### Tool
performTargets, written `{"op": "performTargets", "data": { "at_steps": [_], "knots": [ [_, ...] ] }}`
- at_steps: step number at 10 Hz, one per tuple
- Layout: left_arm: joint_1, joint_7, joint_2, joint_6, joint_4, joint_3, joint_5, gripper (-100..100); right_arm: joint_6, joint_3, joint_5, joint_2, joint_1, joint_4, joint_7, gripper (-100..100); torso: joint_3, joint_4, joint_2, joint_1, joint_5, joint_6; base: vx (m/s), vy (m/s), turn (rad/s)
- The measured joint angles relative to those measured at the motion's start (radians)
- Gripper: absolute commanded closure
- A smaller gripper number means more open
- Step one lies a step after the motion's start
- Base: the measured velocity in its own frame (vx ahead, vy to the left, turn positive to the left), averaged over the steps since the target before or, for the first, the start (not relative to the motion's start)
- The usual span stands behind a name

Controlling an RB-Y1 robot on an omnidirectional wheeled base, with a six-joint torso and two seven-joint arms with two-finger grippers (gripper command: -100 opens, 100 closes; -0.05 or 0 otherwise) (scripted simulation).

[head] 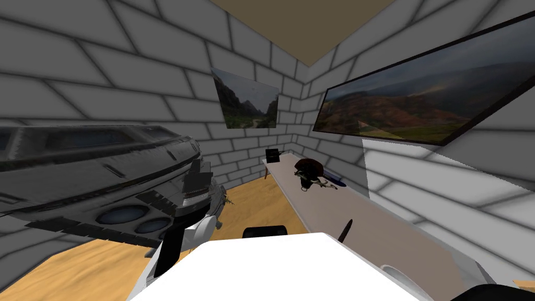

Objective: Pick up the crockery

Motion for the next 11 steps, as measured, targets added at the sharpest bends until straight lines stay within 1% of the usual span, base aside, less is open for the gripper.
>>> {"op": "performTargets", "data": {
  "at_steps": [1, 2, 3, 4, 5, 6, 7, 8, 9, 10, 11],
  "knots": [
    [0.0, 0.0, 0.0, 0.0, 0.0, 0.0, 0.0, 0, 0.002, -0.002, 0.011, -0.003, -0.011, 0.027, 0.0, -100, 0.0, 0.0, 0.001, 0.0, 0.0, 0.001, 0.037, -0.037, 0.063],
    [0.0, 0.0, 0.0, 0.0, 0.0, 0.0, 0.0, 0, -0.005, -0.015, 0.021, 0.003, -0.021, 0.062, 0.017, -100, 0.001, 0.0, 0.002, 0.0, 0.0, 0.001, 0.045, -0.041, 0.181],
    [0.0, 0.0, 0.0, 0.0, 0.0, 0.0, 0.0, 0, -0.018, -0.04, 0.03, 0.014, -0.038, 0.111, 0.054, -100, 0.001, 0.0, 0.001, 0.0, 0.0, 0.0, 0.036, -0.033, 0.042],
    [0.0, 0.0, 0.0, 0.0, 0.0, 0.0, 0.0, 0, -0.009, -0.018, 0.045, 0.014, -0.025, 0.096, 0.037, -100, 0.001, 0.0, 0.002, 0.001, 0.0, 0.001, 0.04, -0.053, 0.092],
    [0.0, 0.0, 0.0, 0.0, 0.0, 0.0, 0.0, 0, 0.006, 0.005, 0.065, 0.024, -0.013, 0.088, 0.007, -100, 0.001, 0.0, 0.002, 0.0, 0.0, 0.001, 0.033, -0.05, 0.06],
    [0.0, 0.0, 0.0, 0.0, 0.0, 0.0, 0.0, 0, 0.007, 0.011, 0.073, 0.026, -0.016, 0.1, -0.002, -100, 0.001, 0.0, 0.002, 0.0, 0.0, 0.001, 0.019, -0.032, 0.016],
    [0.0, 0.0, 0.0, 0.0, 0.0, 0.0, 0.0, 0, 0.002, 0.007, 0.075, 0.033, -0.029, 0.122, 0.007, -100, 0.001, 0.0, 0.003, 0.001, 0.0, 0.001, 0.008, -0.013, 0.005],
    [0.0, 0.0, 0.0, 0.0, 0.0, 0.0, 0.0, 0, 0.0, 0.007, 0.075, 0.034, -0.031, 0.125, 0.011, 0, 0.002, 0.001, 0.003, 0.002, 0.0, 0.001, 0.0, 0.0, 0.0],
    [0.0, 0.0, 0.0, 0.0, 0.0, 0.0, 0.0, 0, 0.0, 0.007, 0.075, 0.034, -0.031, 0.124, 0.01, -100, 0.002, 0.001, 0.004, 0.003, 0.001, 0.001, -0.022, -0.047, 0.036],
    [0.0, 0.0, 0.0, 0.0, 0.0, 0.0, 0.0, 0, 0.009, 0.008, 0.068, 0.041, -0.054, 0.147, 0.024, -100, 0.003, 0.001, 0.005, 0.001, 0.0, 0.001, -0.038, -0.092, 0.053],
    [0.0, 0.0, 0.0, 0.0, 0.0, 0.0, 0.0, 0, 0.026, 0.019, 0.066, 0.05, -0.066, 0.151, 0.029, -100, 0.003, 0.001, 0.006, -0.002, 0.0, 0.001, -0.038, -0.095, 0.039]
  ]
}}
